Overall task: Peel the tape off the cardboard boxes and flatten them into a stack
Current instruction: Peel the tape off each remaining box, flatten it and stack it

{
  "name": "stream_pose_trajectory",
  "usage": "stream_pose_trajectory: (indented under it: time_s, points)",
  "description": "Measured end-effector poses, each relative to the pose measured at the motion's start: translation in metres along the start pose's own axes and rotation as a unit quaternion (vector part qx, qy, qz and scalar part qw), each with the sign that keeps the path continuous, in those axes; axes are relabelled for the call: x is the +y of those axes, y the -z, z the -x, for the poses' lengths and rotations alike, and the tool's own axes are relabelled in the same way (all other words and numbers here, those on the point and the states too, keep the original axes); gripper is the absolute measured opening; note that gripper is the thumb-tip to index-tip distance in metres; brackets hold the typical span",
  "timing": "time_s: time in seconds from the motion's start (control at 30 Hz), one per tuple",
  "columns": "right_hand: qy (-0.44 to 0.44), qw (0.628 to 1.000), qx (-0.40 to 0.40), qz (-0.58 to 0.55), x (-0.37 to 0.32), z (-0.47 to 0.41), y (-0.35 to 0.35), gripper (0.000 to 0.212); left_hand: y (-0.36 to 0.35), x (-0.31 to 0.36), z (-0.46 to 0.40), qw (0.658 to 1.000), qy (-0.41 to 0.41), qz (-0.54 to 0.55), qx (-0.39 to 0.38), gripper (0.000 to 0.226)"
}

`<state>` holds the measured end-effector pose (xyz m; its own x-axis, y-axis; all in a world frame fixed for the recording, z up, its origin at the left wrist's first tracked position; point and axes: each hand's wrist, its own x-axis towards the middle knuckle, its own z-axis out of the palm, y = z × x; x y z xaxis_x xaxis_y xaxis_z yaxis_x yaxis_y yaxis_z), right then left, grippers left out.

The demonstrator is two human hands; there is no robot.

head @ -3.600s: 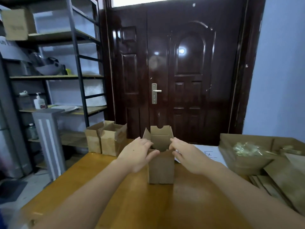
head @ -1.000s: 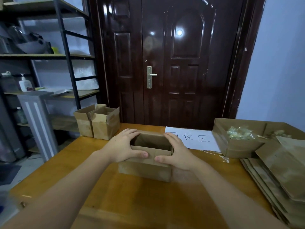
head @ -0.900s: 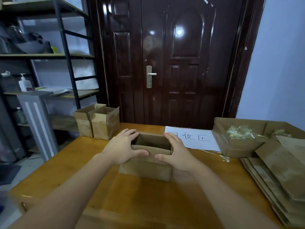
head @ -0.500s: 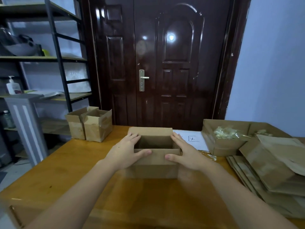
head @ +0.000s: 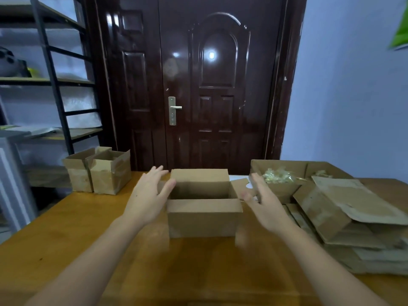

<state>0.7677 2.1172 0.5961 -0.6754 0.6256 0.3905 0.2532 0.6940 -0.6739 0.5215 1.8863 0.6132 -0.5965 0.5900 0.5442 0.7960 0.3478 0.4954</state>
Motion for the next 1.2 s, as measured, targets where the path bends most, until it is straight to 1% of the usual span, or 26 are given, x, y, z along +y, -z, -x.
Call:
stream_pose_trajectory:
  time_s: [0.03, 0.1, 0.17, 0.23, 0.3, 0.37, 0.43, 0.5, 0.57, 0.6, 0.67, 0.73, 0.77, 0.83, 0.87, 0.9, 0.97, 1.0, 1.1, 1.13, 1.2]
  points:
    - [-0.012, 0.999, 0.019, -0.028, 0.004, 0.004, 0.002, 0.086, 0.005, -0.008, 0.003, 1.0, 0.001, 0.006, 0.012, 0.072]
    - [-0.03, 0.997, 0.032, -0.069, 0.014, 0.015, 0.006, 0.087, 0.011, -0.025, 0.017, 0.999, 0.018, 0.039, 0.018, 0.078]
    - [-0.044, 0.996, 0.016, -0.073, 0.025, 0.026, 0.004, 0.084, 0.01, -0.042, 0.035, 0.996, 0.051, 0.075, 0.007, 0.089]
    - [-0.066, 0.996, -0.021, -0.049, 0.037, 0.036, -0.004, 0.082, 0.003, -0.055, 0.051, 0.994, 0.076, 0.077, -0.018, 0.095]
    - [-0.08, 0.994, -0.074, -0.004, 0.045, 0.043, -0.017, 0.091, -0.007, -0.062, 0.065, 0.994, 0.076, 0.044, -0.061, 0.094]
    - [-0.069, 0.99, -0.117, 0.04, 0.046, 0.046, -0.03, 0.095, -0.018, -0.063, 0.072, 0.993, 0.057, -0.007, -0.105, 0.087]
    - [-0.049, 0.987, -0.143, 0.062, 0.042, 0.044, -0.042, 0.09, -0.027, -0.06, 0.074, 0.987, 0.037, -0.055, -0.147, 0.087]
    - [-0.027, 0.984, -0.167, 0.058, 0.036, 0.039, -0.051, 0.08, -0.036, -0.056, 0.072, 0.978, 0.014, -0.089, -0.187, 0.091]
    - [-0.023, 0.984, -0.171, 0.044, 0.032, 0.035, -0.059, 0.068, -0.045, -0.052, 0.07, 0.974, -0.011, -0.109, -0.2, 0.095]
    - [-0.024, 0.986, -0.159, 0.042, 0.031, 0.033, -0.063, 0.066, -0.048, -0.05, 0.069, 0.973, -0.017, -0.116, -0.199, 0.099]
    - [-0.018, 0.991, -0.122, 0.054, 0.028, 0.029, -0.068, 0.075, -0.051, -0.046, 0.065, 0.976, -0.008, -0.123, -0.18, 0.108]
    - [-0.002, 0.994, -0.088, 0.068, 0.024, 0.027, -0.069, 0.079, -0.049, -0.043, 0.061, 0.984, 0.005, -0.114, -0.136, 0.107]
    - [0.01, 0.995, -0.071, 0.065, 0.021, 0.026, -0.068, 0.077, -0.048, -0.04, 0.057, 0.99, 0.005, -0.09, -0.11, 0.1]
    - [0.038, 0.998, -0.037, 0.039, 0.014, 0.025, -0.063, 0.069, -0.042, -0.035, 0.052, 0.998, -0.007, 0.01, -0.064, 0.082]
    - [0.05, 0.998, -0.02, 0.019, 0.01, 0.025, -0.059, 0.066, -0.038, -0.032, 0.049, 0.997, -0.011, 0.064, -0.046, 0.077]
    - [0.057, 0.998, -0.008, -0.008, 0.005, 0.024, -0.054, 0.068, -0.035, -0.028, 0.048, 0.994, -0.012, 0.102, -0.034, 0.075]
    - [0.057, 0.997, 0.004, -0.051, -0.003, 0.023, -0.044, 0.078, -0.028, -0.023, 0.045, 0.991, -0.013, 0.134, -0.021, 0.08]
    - [0.057, 0.997, 0.006, -0.055, -0.006, 0.022, -0.039, 0.085, -0.025, -0.02, 0.043, 0.989, -0.015, 0.144, -0.015, 0.082]
    - [0.066, 0.998, -0.005, -0.017, -0.013, 0.02, -0.032, 0.107, -0.02, -0.01, 0.039, 0.983, -0.018, 0.182, 0.012, 0.078]
    - [0.078, 0.997, -0.002, 0.003, -0.014, 0.019, -0.03, 0.111, -0.02, -0.006, 0.038, 0.98, -0.014, 0.196, 0.023, 0.076]
    - [0.114, 0.993, 0.021, 0.027, -0.016, 0.017, -0.027, 0.109, -0.017, 0.002, 0.036, 0.972, 0.006, 0.231, 0.034, 0.073]
